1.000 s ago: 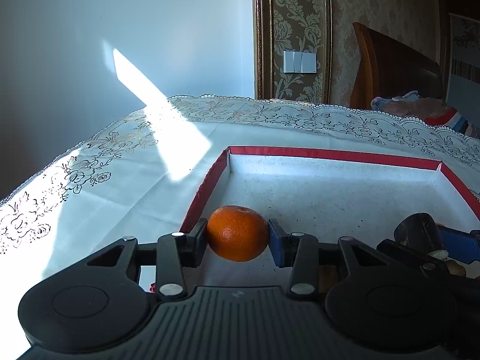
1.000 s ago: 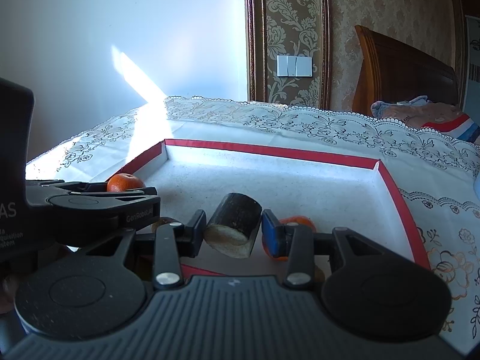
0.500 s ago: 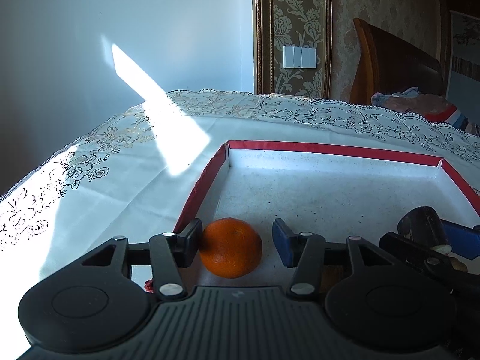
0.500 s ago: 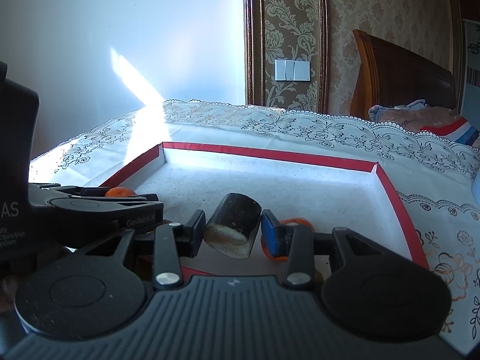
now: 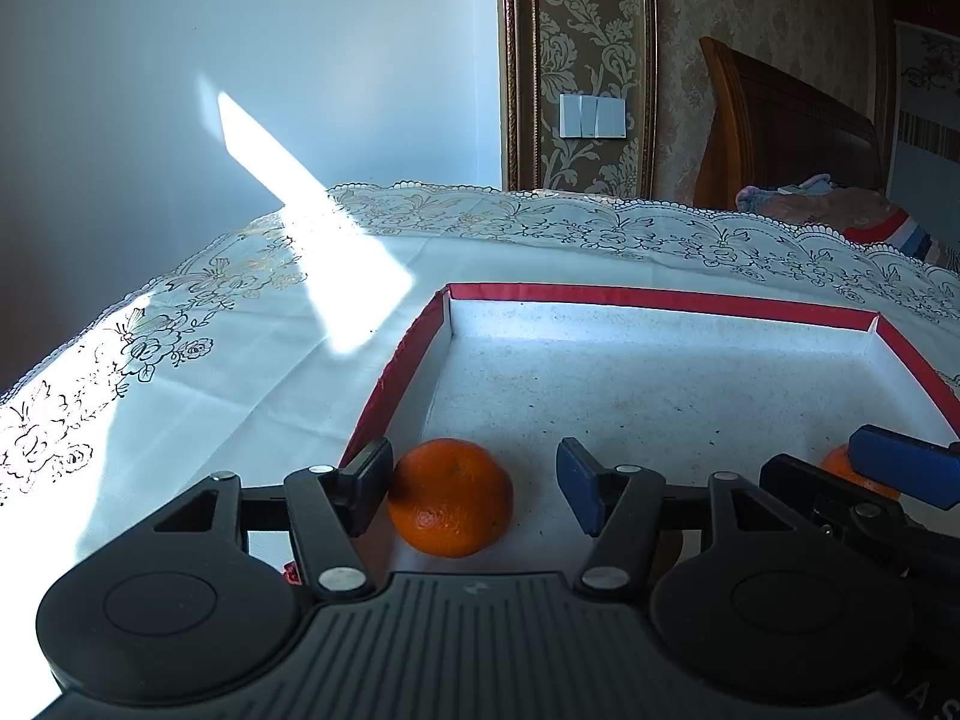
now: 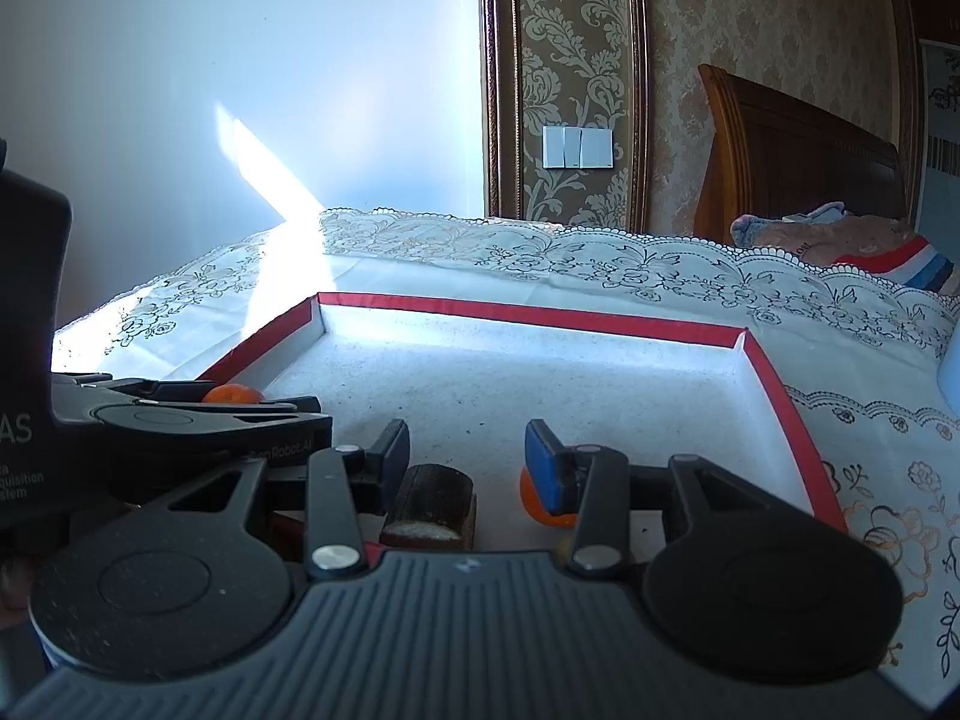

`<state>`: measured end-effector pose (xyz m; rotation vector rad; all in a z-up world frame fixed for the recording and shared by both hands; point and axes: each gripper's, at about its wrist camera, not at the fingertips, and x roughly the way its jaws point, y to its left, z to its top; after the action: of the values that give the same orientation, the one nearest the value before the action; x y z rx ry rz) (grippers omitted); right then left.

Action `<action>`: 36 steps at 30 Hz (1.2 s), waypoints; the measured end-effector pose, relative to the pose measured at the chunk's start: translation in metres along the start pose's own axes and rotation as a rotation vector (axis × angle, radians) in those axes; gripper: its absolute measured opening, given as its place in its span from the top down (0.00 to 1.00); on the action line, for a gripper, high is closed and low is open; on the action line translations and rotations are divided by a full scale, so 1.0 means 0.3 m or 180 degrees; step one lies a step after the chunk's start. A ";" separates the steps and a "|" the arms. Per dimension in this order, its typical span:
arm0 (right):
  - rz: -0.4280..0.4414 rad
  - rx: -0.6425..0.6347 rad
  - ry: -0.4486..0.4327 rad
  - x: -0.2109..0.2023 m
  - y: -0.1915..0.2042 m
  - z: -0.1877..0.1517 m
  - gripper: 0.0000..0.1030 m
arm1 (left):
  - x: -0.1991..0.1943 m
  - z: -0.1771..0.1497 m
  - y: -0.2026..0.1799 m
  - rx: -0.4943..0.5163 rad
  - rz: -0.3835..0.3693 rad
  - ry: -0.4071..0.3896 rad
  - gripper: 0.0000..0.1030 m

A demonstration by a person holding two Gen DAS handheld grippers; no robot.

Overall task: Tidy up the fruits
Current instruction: 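Open both tools to drop the mandarin and dark piece into the tray, then lift both open tools out of the tray back toward the table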

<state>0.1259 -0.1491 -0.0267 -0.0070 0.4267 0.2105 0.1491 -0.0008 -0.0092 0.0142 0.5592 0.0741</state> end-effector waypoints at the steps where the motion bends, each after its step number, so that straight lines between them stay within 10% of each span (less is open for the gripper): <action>1: 0.0002 0.0007 -0.0003 -0.001 -0.001 0.000 0.61 | -0.001 0.000 0.001 -0.0003 -0.0008 -0.0004 0.39; 25: -0.0089 0.0444 -0.0309 -0.073 -0.108 0.019 0.56 | -0.108 -0.008 0.054 -0.0148 -0.0274 -0.0361 0.19; 36: -0.0081 0.0777 -0.0533 -0.159 -0.191 0.024 0.50 | -0.278 -0.020 0.341 -0.0861 -0.0913 -0.0896 0.15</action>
<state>0.0981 -0.2143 -0.0027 0.2430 0.2830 0.1315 0.0686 0.0951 0.0333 -0.3144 0.2623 -0.1307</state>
